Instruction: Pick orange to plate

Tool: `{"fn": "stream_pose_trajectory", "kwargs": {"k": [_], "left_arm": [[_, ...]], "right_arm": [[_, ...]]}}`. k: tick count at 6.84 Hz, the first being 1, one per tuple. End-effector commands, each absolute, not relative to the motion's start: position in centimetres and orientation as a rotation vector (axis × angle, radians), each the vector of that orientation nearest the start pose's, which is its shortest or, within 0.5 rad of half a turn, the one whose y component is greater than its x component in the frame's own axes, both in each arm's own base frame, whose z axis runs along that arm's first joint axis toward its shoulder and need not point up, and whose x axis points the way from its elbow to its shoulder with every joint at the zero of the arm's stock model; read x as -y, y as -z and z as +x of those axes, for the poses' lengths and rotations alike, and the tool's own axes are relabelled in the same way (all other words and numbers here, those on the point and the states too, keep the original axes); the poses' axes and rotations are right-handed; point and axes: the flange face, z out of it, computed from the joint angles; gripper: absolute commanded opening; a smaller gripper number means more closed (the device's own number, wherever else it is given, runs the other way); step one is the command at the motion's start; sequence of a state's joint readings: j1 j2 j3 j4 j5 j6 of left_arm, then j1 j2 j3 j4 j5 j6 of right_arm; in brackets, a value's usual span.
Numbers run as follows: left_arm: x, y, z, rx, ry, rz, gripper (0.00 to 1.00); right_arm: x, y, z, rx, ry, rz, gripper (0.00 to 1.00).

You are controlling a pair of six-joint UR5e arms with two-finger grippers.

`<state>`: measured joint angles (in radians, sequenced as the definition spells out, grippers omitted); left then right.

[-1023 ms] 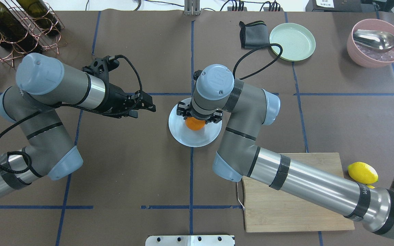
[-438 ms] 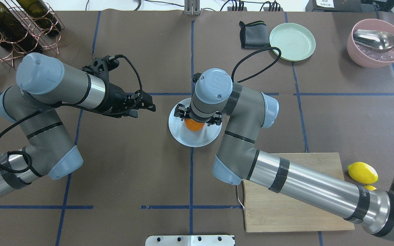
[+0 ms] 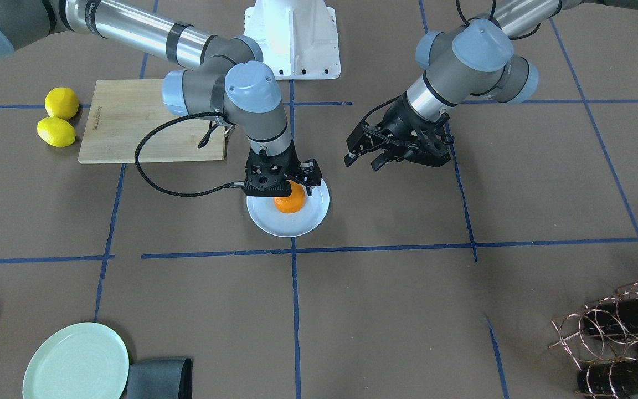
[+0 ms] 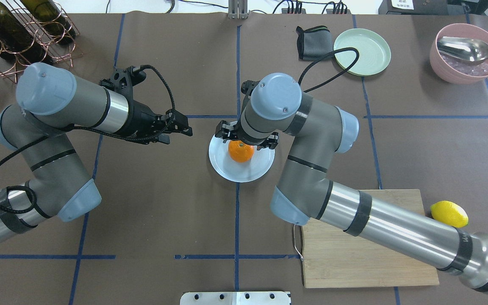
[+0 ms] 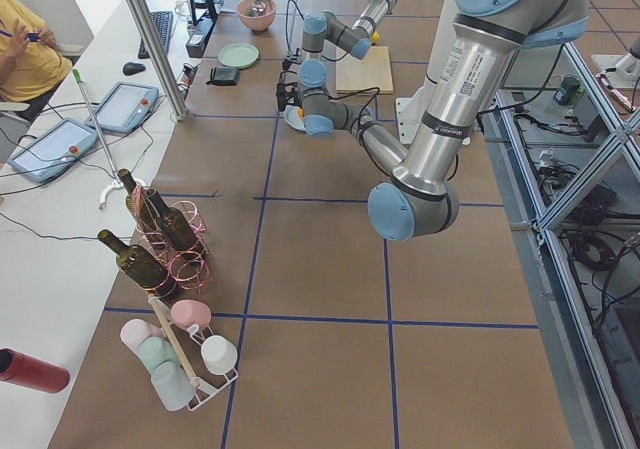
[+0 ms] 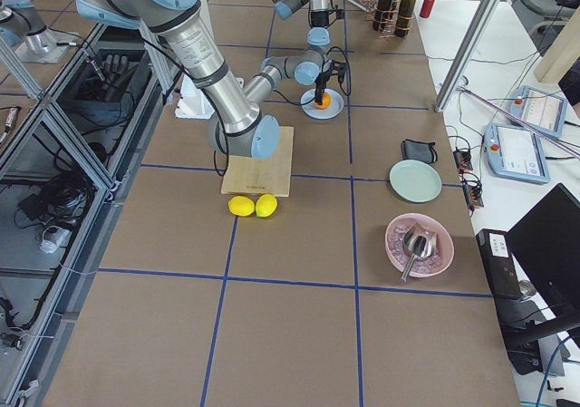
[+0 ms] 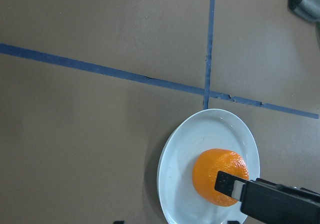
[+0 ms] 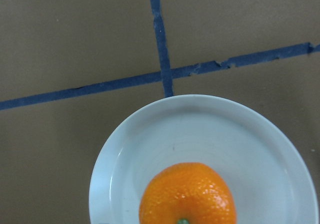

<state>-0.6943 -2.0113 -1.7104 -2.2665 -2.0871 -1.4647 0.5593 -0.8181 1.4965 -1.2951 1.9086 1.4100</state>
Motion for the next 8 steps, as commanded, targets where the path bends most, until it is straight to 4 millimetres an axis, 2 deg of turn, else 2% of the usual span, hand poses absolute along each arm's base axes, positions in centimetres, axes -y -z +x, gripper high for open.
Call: {"fn": "stream_pose_trajectory", "kwargs": {"k": [1, 2, 3, 4, 5, 7, 8], "left_arm": [[46.3, -29.3, 38.6, -1.281, 0.185, 0.101, 0.77], [46.4, -32.8, 35.9, -1.221, 0.111, 0.176, 0.77], [47.2, -37.3, 32.4, -1.137, -0.022, 0.278, 0.91], [48.9, -41.6, 26.8, -1.06, -0.127, 0.358, 1.0], [51.0, -44.8, 20.8, -1.009, -0.177, 0.389, 1.0], [53.8, -49.6, 11.5, -0.856, -0.296, 0.403, 1.0], [54.6, -51.3, 6.8, -0.785, -0.334, 0.386, 1.0]], "right_arm": [[49.0, -22.7, -46.5, 1.051, -0.217, -0.018, 1.0], [50.9, -24.4, -41.7, 1.066, -0.175, -0.017, 1.0], [53.4, -28.2, -36.4, 1.051, -0.144, -0.008, 1.0], [55.1, -32.3, -31.1, 1.035, -0.084, 0.023, 1.0], [55.9, -37.1, -26.6, 0.997, -0.053, 0.044, 1.0], [56.5, -44.7, -18.5, 0.924, -0.009, 0.084, 1.0], [57.1, -46.5, -16.0, 0.887, -0.002, 0.05, 1.0]]}}
